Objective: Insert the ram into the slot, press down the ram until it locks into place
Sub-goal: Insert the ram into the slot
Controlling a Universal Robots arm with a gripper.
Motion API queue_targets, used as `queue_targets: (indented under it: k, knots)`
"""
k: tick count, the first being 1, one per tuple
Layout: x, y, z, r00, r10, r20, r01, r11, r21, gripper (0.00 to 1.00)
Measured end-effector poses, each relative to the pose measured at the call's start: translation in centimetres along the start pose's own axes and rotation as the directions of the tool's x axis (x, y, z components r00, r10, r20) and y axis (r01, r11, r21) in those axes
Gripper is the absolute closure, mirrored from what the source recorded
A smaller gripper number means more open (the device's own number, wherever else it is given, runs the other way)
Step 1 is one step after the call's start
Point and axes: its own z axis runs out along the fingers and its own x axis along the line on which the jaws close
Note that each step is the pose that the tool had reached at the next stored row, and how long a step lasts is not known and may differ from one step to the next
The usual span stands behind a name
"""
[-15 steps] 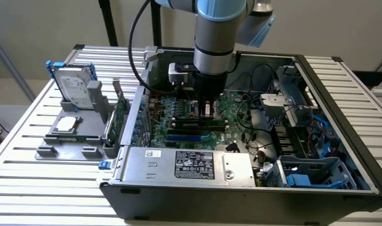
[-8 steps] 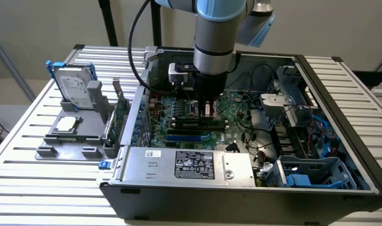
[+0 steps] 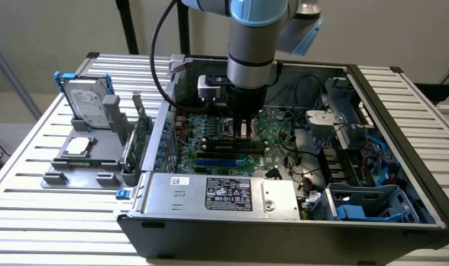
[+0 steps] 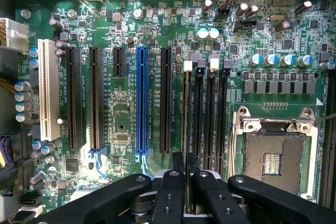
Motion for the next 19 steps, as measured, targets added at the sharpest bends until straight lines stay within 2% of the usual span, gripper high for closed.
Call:
queue_targets:
  k: [7,8,9,19]
  knots:
    - [0.0,0.11,0.07,1.0000,0.000,-0.0001,0.000,1.0000,0.0007,0.85]
    - [0.0,0.11,0.03,1.0000,0.000,-0.0002,0.000,1.0000,0.0007,0.79]
    - [0.0,0.11,-0.10,1.0000,0.000,0.0000,0.000,1.0000,0.0007,0.79]
    - [0.1,0.11,-2.89,1.0000,0.000,-0.0002,0.000,1.0000,0.0007,0.79]
